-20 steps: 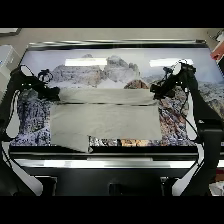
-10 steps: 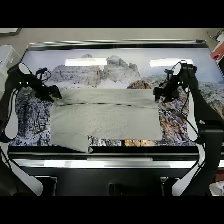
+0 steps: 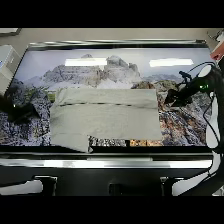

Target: Fold the clothes and pants, and hang the long-sleeved shirts on hangers.

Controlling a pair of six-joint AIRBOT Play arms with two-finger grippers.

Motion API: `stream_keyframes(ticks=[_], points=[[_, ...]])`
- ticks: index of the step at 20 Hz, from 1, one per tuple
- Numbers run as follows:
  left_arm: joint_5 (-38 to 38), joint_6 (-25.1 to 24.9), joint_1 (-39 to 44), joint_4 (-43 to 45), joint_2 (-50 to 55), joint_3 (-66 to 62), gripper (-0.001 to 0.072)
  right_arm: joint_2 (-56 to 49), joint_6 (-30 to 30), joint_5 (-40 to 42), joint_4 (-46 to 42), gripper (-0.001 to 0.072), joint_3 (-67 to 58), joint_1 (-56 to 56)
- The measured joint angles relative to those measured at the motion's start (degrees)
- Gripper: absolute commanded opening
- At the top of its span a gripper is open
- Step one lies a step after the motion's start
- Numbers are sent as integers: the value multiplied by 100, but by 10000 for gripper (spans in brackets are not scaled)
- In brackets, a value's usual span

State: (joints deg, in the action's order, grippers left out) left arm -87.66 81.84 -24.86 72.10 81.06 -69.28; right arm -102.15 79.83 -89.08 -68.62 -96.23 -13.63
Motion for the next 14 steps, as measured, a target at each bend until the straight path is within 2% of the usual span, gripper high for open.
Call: stream_keyframes(ticks=[3,6,9,14], points=[[546,-551,-553,-509,-1058,1703,608,326,-289,136,444,481,549,-118],[1073,-1084,-844,-977,-1574,2710,608,494,-442,208,750,481,761,-162],[1425,-1508,-901,-1388,-1679,3233,608,614,-492,188,951,481,835,-175],[1703,-1843,-901,-1742,-1580,3622,608,774,-533,162,1067,480,870,-179]])
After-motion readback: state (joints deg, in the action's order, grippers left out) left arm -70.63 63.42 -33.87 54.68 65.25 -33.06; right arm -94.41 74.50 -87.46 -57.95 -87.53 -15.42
